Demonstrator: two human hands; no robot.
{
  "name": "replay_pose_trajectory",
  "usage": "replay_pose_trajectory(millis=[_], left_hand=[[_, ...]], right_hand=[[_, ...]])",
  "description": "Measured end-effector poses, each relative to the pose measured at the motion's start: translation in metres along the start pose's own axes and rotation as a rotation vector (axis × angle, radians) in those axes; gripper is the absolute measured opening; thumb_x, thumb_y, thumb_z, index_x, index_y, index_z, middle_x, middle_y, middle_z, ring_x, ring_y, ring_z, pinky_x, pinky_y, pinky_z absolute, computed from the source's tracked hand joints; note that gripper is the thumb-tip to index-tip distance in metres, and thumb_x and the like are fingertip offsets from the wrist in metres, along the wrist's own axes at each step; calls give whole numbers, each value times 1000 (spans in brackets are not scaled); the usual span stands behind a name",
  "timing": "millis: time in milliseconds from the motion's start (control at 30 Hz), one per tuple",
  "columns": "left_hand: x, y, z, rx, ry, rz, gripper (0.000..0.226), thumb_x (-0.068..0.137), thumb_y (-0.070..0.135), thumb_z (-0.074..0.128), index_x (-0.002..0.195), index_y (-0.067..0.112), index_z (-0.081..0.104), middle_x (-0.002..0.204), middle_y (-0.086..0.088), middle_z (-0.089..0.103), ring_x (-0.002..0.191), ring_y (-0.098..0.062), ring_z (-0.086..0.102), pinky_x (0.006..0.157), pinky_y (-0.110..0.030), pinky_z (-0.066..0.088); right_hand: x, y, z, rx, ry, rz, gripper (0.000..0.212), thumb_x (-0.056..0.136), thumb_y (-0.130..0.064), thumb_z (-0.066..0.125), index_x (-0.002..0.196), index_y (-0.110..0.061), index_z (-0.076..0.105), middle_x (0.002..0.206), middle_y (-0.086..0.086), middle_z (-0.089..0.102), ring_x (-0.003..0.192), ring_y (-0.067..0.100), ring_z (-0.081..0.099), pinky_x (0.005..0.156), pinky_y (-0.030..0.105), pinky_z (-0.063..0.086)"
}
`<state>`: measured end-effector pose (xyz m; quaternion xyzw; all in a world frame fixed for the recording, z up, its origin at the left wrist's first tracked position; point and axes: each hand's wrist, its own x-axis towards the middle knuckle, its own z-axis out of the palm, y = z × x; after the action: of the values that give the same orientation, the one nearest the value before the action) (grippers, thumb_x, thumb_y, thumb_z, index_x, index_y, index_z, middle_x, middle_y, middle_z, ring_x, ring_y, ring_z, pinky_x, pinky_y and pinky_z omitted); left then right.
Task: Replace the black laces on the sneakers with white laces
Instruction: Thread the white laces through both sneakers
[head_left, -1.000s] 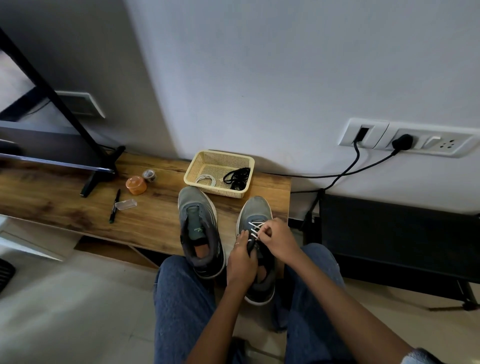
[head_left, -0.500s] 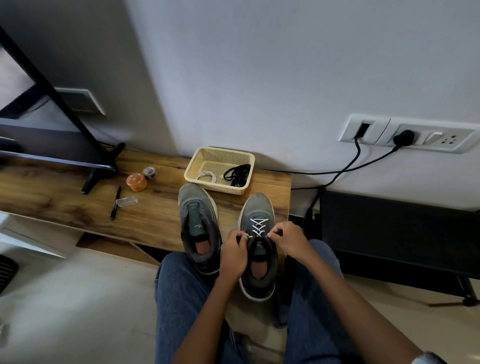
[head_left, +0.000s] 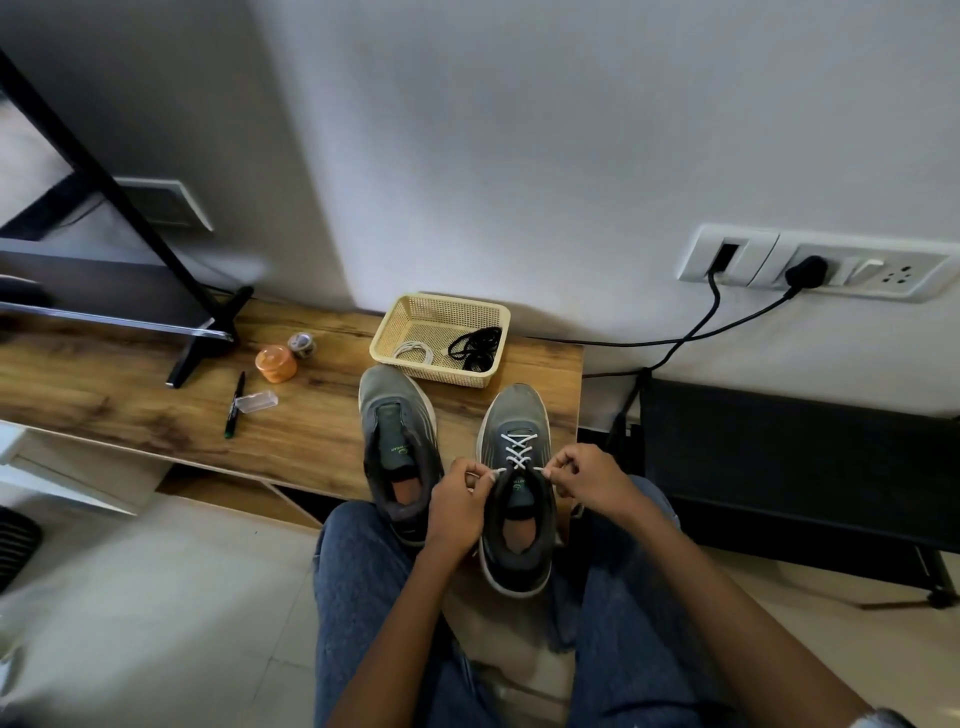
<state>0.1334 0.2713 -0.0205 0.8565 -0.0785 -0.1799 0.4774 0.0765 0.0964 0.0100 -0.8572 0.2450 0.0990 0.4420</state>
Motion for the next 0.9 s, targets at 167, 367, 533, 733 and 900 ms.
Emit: replay_pose_trajectory(millis=[167,367,533,733,900], left_hand=[[3,-5,-7,4,-98,-49,11,87,24,67,83,15,70,55,13,52,54,-2,47,59,-20,40],[-3,11,-11,107,-181,-72,36,92,24,60,59,21,48,56,10,48,53,-4,43,48,-11,33],[-14,23,-24,39,-156,-56,27,94,26,55,71,12,57,72,-8,61,67,-13,52,63,-26,41],[-21,61,-48,-13,-79,85,25,98,19,50,77,17,64,71,5,62,65,-8,58,63,-17,46],[-27,87,-62,62,-70,175,26,97,19,52,77,24,67,70,8,63,64,-7,57,68,-27,49]], right_hand=[[-5,2,-14,14,-43,-9,26,90,-15,63,64,-13,61,56,-3,58,52,7,55,62,27,47],[-14,2,-27,11,-21,38,23,91,-17,63,84,5,66,56,1,56,45,9,53,50,19,43],[-29,-5,-52,50,-53,36,18,93,-14,59,87,-1,69,63,3,60,51,11,55,50,19,46],[-52,-33,-76,176,-56,-30,11,91,-5,59,95,-2,69,75,8,67,58,9,60,52,13,48],[-70,-61,-89,311,-76,-113,15,90,-2,58,101,-1,68,82,9,70,64,11,65,56,15,50]])
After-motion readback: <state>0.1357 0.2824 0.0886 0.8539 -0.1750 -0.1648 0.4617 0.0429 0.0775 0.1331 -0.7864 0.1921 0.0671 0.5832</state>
